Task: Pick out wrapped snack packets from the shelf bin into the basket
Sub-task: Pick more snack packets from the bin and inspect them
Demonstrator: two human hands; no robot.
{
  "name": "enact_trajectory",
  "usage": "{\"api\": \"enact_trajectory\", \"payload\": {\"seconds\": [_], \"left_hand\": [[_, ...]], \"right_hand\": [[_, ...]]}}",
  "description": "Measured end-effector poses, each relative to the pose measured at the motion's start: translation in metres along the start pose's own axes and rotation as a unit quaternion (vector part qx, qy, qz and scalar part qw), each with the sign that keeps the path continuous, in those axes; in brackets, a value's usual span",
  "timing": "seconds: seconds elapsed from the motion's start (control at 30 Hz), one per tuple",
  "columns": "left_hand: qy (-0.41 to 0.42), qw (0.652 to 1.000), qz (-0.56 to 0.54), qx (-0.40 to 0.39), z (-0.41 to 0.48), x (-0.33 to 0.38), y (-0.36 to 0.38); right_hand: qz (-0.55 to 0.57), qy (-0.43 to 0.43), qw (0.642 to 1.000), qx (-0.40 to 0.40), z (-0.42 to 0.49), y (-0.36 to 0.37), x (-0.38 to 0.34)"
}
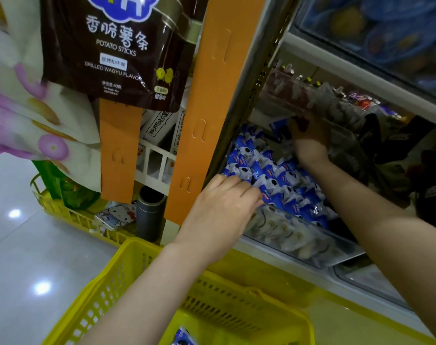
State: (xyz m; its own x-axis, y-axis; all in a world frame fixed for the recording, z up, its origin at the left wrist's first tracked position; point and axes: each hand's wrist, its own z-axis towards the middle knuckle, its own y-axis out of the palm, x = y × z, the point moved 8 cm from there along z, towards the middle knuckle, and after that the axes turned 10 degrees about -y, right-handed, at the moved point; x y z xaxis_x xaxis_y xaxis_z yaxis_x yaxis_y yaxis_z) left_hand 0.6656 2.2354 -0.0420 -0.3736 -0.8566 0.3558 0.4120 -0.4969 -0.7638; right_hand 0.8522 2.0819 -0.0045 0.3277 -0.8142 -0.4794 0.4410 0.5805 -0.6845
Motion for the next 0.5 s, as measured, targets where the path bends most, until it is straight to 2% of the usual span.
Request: {"api": "enact_trajectory", "payload": {"seconds": [0.17, 0.27, 0.37, 0.5], "left_hand": [[-0.023, 0.995, -0.1, 0.012, -0.008, 0.003, -0.01], [-0.084, 0.971, -0.219, 0.05, -0.02, 0.001, -0.024], [-0.178, 0.911, -0.366, 0.066, -0.039, -0.008, -0.028], [-0.268, 0.796, -0.542, -0.006, -0.061, -0.004, -0.011]], "right_hand": [[0.122, -0.087, 0.988, 0.044, -0.05, -0.041, -0.063], [0.157, -0.13, 0.977, 0.065, -0.092, -0.07, -0.093], [0.183, -0.152, 0.97, 0.044, -0.135, -0.084, -0.11], [0.259, -0.091, 0.96, -0.045, -0.186, -0.066, -0.104]]}}
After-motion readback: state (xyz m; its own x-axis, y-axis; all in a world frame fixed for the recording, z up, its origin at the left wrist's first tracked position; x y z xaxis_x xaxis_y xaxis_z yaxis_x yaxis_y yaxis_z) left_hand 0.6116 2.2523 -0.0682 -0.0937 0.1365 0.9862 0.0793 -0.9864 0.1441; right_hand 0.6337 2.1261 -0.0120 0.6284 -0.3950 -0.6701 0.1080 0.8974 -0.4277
